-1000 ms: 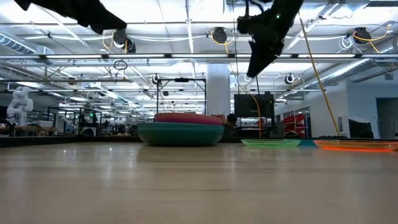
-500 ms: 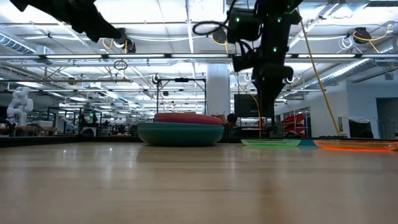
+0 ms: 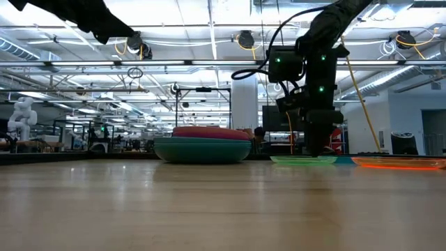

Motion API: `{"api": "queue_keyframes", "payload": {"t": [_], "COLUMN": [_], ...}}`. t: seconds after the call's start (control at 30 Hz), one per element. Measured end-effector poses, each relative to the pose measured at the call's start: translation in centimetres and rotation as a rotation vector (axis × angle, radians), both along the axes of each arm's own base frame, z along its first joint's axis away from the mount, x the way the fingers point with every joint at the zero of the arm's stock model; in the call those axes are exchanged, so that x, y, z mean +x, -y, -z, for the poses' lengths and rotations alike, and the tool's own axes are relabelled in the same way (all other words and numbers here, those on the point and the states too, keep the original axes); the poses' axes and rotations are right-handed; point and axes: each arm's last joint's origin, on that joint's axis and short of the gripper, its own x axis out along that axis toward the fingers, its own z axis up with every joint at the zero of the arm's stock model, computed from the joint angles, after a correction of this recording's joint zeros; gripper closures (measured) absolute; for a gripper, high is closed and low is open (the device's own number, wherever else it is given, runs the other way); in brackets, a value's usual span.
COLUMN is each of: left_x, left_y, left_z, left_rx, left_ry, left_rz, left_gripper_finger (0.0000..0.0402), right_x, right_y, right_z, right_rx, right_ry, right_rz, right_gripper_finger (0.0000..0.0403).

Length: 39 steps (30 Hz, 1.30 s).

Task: Stack plastic plates
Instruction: Stack the green plate on top of the light blue plate

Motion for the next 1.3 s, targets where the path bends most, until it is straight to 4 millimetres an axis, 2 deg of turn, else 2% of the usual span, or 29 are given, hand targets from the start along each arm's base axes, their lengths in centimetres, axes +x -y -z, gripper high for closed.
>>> {"api": "queue_keyframes", "payload": {"t": [0.3, 0.67, 1.3], "left_x": [0.0, 0.0, 0.0], "left_y": [0.0, 0.0, 0.0], "left_z": [0.0, 0.0, -0.1], "left_rx": [0.006, 0.017, 0.029], "left_ry": [0.002, 0.001, 0.005], "left_rz": [0.002, 0.005, 0.009], "left_gripper_finger": [0.0366, 0.0366, 0.0366], "right_x": [0.5, 1.0, 1.1], "right_y": [0.2, 0.4, 0.5], "right_z": [0.2, 1.8, 1.5], "right_rx": [-0.012, -0.006, 0.002], "right_ry": [0.045, 0.007, 0.008], "right_rz": [0.008, 0.019, 0.065], "right_gripper_finger": [0.0248, 0.0252, 0.0398]}}
